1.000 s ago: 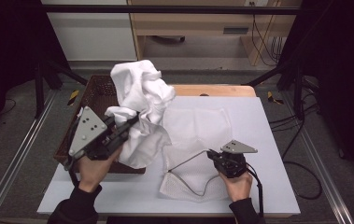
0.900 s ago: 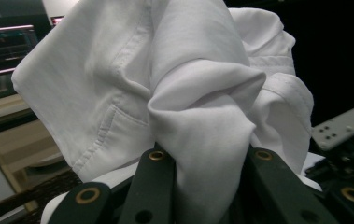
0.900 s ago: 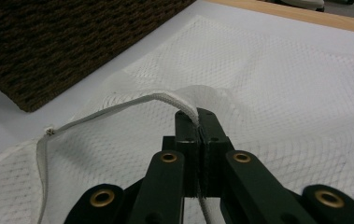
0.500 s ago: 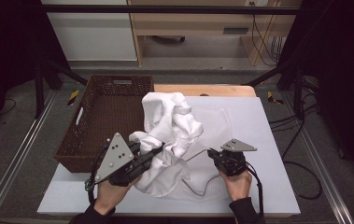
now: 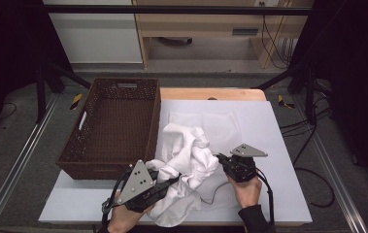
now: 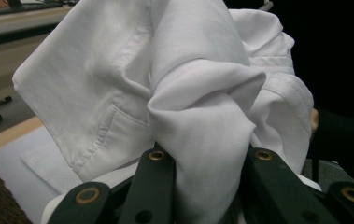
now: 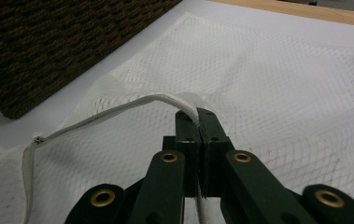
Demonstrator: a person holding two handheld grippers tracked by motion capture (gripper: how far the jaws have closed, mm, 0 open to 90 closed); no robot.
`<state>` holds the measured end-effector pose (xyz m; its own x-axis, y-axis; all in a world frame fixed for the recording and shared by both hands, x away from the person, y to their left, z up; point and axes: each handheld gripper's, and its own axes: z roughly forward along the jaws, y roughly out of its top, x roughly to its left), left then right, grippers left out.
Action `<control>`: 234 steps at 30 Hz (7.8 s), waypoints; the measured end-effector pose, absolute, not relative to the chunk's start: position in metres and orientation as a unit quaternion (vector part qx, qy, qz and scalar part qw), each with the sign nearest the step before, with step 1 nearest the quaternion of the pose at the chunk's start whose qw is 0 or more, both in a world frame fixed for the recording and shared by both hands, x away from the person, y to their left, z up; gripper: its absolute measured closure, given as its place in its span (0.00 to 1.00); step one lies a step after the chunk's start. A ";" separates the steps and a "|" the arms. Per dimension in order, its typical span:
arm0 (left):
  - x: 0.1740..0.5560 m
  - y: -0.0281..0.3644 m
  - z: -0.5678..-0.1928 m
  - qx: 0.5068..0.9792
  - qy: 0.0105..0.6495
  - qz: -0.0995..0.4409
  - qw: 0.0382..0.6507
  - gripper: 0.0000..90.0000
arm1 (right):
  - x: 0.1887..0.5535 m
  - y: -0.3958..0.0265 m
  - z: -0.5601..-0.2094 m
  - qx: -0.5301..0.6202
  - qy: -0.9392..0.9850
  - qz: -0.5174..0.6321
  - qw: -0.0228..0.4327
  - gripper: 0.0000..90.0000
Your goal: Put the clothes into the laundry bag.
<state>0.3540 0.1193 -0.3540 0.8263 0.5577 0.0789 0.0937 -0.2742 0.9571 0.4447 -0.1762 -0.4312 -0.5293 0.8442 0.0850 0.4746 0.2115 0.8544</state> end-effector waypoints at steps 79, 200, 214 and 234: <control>0.437 -0.003 -0.467 0.878 0.262 0.112 0.386 0.67 | 0.434 -0.177 -0.429 0.428 0.748 0.462 0.209 0.98; 0.399 0.059 -0.415 0.850 0.252 0.180 0.427 0.35 | 0.427 -0.190 -0.426 0.426 0.745 0.474 0.197 0.98; 0.393 0.016 -0.462 0.876 0.254 0.093 0.398 0.76 | 0.429 -0.190 -0.429 0.430 0.747 0.469 0.194 0.98; 0.460 -0.019 -0.468 0.853 0.287 0.177 0.398 0.85 | 0.428 -0.192 -0.421 0.424 0.741 0.480 0.199 0.98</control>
<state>0.4599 -0.0194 -0.4683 0.7723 0.6311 0.0724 0.3496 -0.5174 0.7811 0.4279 -0.1917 -0.4210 -0.5604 0.8205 0.1126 0.4378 0.1781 0.8813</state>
